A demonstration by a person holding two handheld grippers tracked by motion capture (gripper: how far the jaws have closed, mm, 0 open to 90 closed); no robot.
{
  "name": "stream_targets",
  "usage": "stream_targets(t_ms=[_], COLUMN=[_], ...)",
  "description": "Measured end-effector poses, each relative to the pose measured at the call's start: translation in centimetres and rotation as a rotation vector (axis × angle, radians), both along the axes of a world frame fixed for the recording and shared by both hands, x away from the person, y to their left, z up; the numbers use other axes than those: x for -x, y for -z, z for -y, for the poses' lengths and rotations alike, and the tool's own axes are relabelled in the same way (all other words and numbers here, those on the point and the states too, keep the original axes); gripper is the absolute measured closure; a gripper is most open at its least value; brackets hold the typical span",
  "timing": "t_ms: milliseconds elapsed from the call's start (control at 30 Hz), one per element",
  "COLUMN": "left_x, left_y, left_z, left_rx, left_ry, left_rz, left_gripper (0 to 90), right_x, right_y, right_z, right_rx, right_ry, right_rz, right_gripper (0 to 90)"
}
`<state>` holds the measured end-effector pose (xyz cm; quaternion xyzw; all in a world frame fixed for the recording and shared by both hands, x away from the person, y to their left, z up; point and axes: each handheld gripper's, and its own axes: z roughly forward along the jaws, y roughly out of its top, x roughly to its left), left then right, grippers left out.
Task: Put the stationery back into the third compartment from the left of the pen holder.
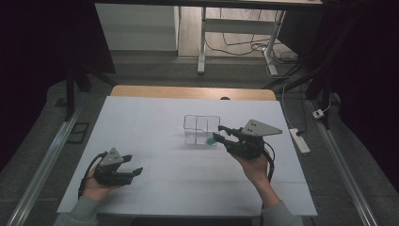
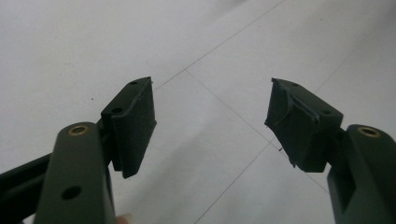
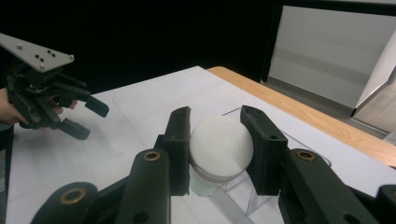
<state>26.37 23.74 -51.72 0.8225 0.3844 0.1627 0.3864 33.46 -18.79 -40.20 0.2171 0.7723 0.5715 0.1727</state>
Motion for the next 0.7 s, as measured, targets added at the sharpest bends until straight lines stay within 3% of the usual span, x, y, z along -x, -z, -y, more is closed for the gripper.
stream_targets(t_ms=[367, 700], left_x=[-0.1, -0.1], left_y=[0.0, 0.0], left_z=[-0.1, -0.1], left_rx=[0.007, 0.004], left_ry=[-0.008, -0.012], left_rz=[-0.002, -0.004], left_gripper=[31.9, 31.1], right_x=[-1.4, -4.1], right_y=[-0.7, -0.1], right_z=[0.3, 0.7], right_rx=[-0.022, -0.019], right_ry=[0.045, 0.106], right_rz=[0.014, -0.009], right_gripper=[63.9, 63.9])
